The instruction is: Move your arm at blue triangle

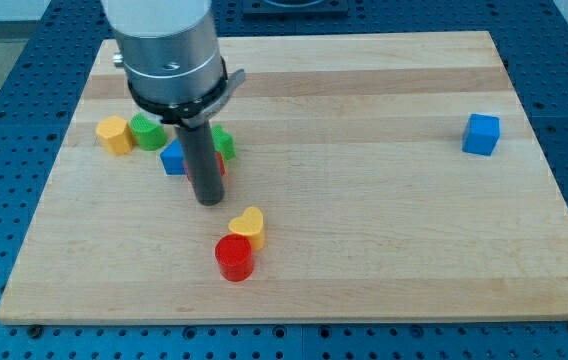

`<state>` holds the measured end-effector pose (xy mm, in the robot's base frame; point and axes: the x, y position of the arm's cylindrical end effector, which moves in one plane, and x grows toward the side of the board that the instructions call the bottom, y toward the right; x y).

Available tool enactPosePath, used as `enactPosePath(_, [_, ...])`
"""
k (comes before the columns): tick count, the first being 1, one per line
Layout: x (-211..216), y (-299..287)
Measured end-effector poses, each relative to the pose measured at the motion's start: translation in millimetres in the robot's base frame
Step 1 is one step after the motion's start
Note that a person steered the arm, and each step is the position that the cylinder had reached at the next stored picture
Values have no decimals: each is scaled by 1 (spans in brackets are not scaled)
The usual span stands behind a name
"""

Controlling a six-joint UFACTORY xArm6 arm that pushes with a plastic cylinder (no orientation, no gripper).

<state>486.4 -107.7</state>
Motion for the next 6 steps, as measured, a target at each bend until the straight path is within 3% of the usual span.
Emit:
enactPosePath(3, [5, -59])
enactPosePath(6, [-63, -76])
